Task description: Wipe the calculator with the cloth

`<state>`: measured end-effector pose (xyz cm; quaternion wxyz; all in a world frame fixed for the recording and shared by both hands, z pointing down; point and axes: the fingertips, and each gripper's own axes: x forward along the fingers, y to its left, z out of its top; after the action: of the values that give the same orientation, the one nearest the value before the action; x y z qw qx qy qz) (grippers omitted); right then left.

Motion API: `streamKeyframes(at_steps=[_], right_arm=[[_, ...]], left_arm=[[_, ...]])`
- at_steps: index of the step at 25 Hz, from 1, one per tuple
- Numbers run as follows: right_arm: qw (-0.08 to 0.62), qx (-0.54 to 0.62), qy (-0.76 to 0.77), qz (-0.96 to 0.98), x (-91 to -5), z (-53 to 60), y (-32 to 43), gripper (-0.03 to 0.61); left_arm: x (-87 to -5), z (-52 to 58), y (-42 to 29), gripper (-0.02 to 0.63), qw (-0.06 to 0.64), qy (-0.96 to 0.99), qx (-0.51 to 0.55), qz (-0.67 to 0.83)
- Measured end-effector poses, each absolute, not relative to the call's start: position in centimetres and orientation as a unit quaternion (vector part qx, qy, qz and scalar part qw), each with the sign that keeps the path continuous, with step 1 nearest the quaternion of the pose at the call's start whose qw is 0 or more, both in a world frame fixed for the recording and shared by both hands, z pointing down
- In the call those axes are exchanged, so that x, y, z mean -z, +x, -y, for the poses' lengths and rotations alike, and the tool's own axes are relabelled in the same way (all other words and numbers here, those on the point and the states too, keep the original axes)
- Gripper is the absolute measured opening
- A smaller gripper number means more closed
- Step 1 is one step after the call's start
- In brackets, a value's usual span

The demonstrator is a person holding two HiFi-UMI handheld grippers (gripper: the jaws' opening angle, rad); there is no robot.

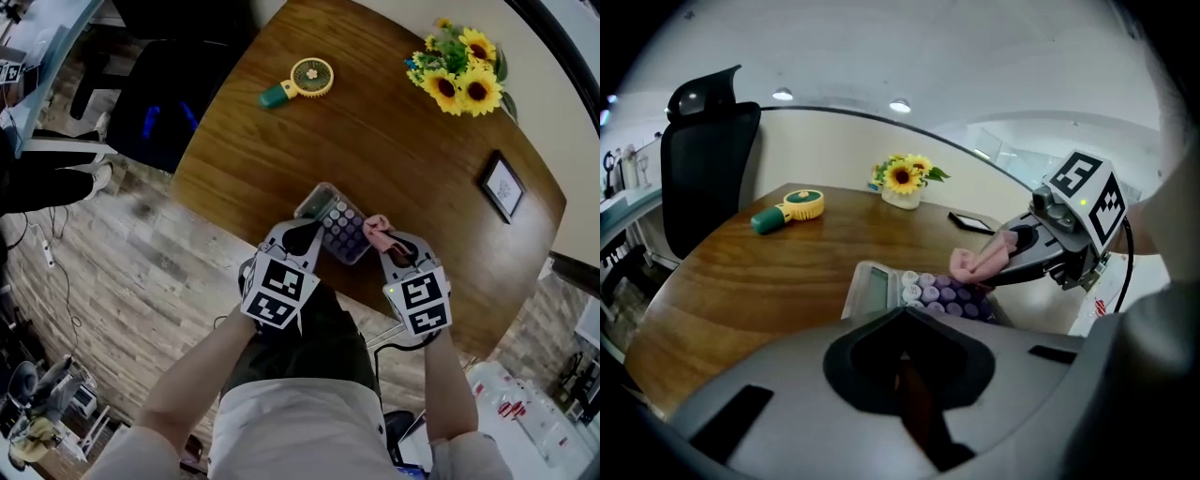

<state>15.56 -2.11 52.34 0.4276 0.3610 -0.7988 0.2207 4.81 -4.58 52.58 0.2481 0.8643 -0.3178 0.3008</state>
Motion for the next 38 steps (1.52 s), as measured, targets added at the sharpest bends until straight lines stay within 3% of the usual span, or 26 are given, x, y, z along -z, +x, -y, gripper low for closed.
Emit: streamKeyframes(at_steps=[4,10,14,23,31,35,38], right_arm=[[0.450,-0.236,0.359,0.782,-52.9,-0.2,18.3,0.023],[0.310,-0.248,0.390,0.831,-47.3,4.9,13.8,0.025],[0.285,-0.256,0.367,0.848,-48.4,8.2,8.4,0.025],[0.349,-0.274,0.324,0.836,-51.5,5.4,6.5,0.025],[0.397,-0.287,0.307,0.816,-51.9,-0.5,10.5,0.023],[0.452,-0.300,0.306,0.783,-52.9,-2.8,14.1,0.023],[0.431,-0.311,0.338,0.777,-51.7,-1.7,16.0,0.023]], left_arm=[[-52.6,4.5,5.0,0.003,0.230,0.866,-0.306,0.322],[-52.4,4.5,5.0,0.003,0.254,0.866,-0.291,0.317],[-52.5,4.6,4.8,0.003,0.244,0.862,-0.303,0.325],[-52.5,4.6,4.9,0.003,0.238,0.862,-0.296,0.336],[-52.6,4.5,4.8,0.003,0.234,0.866,-0.296,0.329],[-52.6,4.4,4.9,0.003,0.232,0.867,-0.293,0.329],[-52.6,4.5,4.8,0.003,0.248,0.869,-0.276,0.328]])
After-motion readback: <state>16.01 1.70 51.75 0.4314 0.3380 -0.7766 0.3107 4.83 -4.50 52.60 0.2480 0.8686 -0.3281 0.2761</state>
